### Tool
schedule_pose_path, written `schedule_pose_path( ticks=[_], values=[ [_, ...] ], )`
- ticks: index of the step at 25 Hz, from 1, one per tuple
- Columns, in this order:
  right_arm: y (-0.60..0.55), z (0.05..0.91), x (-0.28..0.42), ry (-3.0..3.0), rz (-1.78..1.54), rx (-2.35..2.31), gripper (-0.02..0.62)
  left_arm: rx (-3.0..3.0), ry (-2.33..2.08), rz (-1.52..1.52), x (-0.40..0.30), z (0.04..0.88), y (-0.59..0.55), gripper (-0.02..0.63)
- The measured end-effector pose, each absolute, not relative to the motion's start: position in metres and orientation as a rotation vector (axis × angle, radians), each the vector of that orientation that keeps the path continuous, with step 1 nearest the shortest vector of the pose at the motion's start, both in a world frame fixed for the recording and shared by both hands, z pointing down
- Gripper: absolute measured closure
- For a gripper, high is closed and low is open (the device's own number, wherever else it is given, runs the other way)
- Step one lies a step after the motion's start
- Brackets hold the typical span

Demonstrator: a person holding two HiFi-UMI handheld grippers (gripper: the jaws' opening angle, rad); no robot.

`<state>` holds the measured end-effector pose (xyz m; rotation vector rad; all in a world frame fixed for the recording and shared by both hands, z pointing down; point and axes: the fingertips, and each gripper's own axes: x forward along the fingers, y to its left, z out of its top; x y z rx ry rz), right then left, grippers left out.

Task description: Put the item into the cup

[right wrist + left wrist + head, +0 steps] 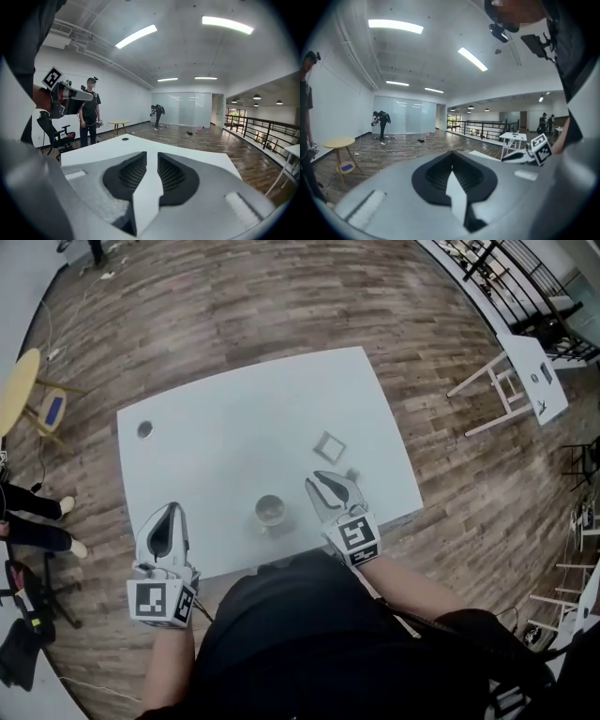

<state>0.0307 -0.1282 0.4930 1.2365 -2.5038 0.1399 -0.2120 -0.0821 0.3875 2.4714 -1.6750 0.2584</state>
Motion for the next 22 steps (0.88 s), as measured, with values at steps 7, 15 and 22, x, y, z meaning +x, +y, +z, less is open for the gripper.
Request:
schedule_pose_path(
  ticks=[7,15,22],
  values=[
    [-0.139,0.478,0.049,-2.500,0.111,1.316,0.517,2.505,-1.663,0.242,-0.205,0.381,-0.092,0.606],
    [-0.152,0.462,0.074,-2.507,0.073,1.416,0.523,2.527,-1.691,0.222,-0.198,0.370,-0.099,0.606],
    [-0.159,0.443,0.089,-2.509,0.030,1.494,0.541,2.544,-1.708,0.198,-0.200,0.363,-0.104,0.606]
  ],
)
